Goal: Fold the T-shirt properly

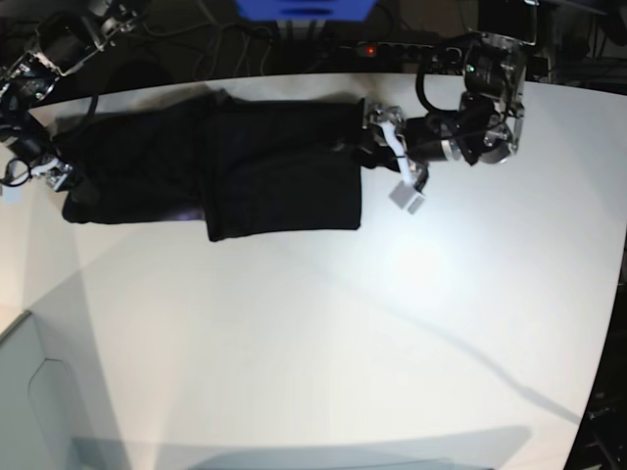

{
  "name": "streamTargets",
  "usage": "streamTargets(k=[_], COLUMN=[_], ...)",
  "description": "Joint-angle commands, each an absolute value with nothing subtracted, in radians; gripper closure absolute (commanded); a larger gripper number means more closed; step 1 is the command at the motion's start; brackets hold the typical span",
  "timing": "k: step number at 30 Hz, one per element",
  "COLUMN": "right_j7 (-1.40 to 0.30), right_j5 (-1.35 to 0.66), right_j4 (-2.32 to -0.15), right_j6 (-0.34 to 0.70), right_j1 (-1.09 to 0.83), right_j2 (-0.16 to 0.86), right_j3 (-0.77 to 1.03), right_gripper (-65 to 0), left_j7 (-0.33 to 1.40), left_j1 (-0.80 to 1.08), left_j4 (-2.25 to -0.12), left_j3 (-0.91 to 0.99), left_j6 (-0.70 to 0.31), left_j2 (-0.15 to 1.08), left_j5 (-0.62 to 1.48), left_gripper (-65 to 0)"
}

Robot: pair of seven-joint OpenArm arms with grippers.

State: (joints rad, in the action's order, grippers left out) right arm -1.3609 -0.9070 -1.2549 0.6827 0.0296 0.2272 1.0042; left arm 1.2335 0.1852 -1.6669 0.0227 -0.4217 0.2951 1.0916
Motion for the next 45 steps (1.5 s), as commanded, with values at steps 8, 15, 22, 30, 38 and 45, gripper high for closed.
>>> streamTargets(k=[8,15,22,30,38,45], right_j7=[-1.356,-1.354,-1.354,-1.353,-1.351,-1.305], right_j5=[-0.883,-0.883,-0.883,-0.883,-0.883,-0.883], right_j4=[-1.214,-1.214,-1.214,-1.214,-1.214,-1.213], right_j6=[0.698,0.698,0.698,0.698,0.698,0.698], right_j1=[0.007,-0.022,-0.042,-0.042,-0.041,-0.044], right_j2=[0.257,0.259,0.260,0.260,0.257,0.255], right_j3=[0.912,0.872,0.871,0.877,0.880,0.880], right_gripper=[-65.0,-65.0,-62.4,-55.8,-44.0,-32.0], left_j7=[1.224,1.224,1.224,1.224,1.224,1.224], left_j1=[0.176,0.176,0.176,0.174,0.173,0.173], left_j4=[-1.682,-1.682,-1.682,-1.682,-1.682,-1.682], left_j3=[0.027,0.027,0.027,0.027,0.028,0.028], left_j6=[-0.423,-0.423,-0.423,-0.423,-0.423,-0.423], left_j2=[0.298,0.297,0.297,0.297,0.297,0.297], left_j5=[1.116,1.116,1.116,1.116,1.116,1.116], left_gripper=[-62.6,-62.6,-62.6,-62.6,-62.6,-62.6])
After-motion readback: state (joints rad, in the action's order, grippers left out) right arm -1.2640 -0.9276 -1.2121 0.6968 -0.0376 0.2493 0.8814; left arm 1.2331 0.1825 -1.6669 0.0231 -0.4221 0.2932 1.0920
